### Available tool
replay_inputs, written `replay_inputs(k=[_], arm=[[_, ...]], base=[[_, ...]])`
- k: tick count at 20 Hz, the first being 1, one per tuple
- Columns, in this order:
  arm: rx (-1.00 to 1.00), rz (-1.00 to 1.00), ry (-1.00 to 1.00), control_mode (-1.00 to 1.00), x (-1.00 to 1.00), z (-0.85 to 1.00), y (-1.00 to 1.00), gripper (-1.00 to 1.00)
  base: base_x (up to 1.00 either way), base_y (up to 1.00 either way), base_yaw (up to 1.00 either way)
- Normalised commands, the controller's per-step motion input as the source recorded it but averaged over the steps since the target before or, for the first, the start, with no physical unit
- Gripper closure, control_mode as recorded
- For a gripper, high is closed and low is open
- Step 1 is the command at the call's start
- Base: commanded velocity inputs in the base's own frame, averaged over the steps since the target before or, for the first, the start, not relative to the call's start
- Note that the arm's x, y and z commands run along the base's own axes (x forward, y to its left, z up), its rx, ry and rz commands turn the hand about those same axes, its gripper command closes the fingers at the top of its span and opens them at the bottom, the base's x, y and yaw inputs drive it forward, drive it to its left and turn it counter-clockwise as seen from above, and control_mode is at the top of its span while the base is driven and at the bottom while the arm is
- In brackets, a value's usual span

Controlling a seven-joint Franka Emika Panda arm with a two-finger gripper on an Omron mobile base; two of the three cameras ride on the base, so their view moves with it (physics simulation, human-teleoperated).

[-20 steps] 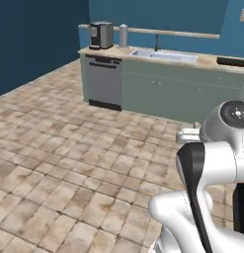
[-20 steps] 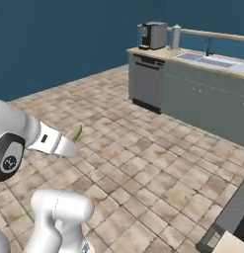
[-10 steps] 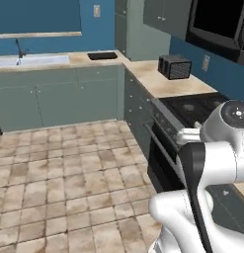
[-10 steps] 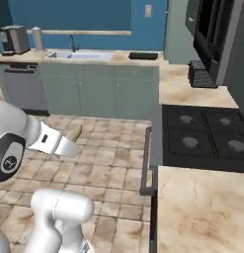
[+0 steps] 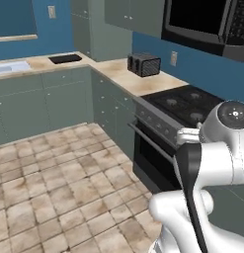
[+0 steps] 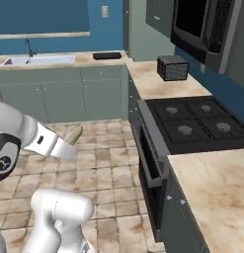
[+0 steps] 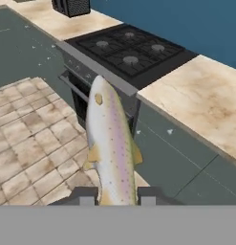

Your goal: Take the fish out of the fridge, briefly rinse it in the sink, and place it on the tray next to the sink.

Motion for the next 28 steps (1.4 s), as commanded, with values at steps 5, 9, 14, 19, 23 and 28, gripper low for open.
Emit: replay_inputs(k=[5,9,14,19,23,28], arm=[[0.00,0.00,0.00,1.00,0.00,0.00,0.00,1.00],[0.00,0.00,0.00,1.00,0.00,0.00,0.00,1.00],[0.00,0.00,0.00,1.00,0.00,0.00,0.00,1.00],[0.00,0.00,0.00,1.00,0.00,0.00,0.00,1.00],[0.00,0.00,0.00,1.00,0.00,0.00,0.00,1.00],[0.00,0.00,0.00,1.00,0.00,0.00,0.00,1.00]], base=[[-0.02,0.43,0.16],[0.10,0.84,0.35],[0.44,0.74,0.46],[1.00,0.33,0.31],[1.00,0.14,0.22],[1.00,0.08,0.11]])
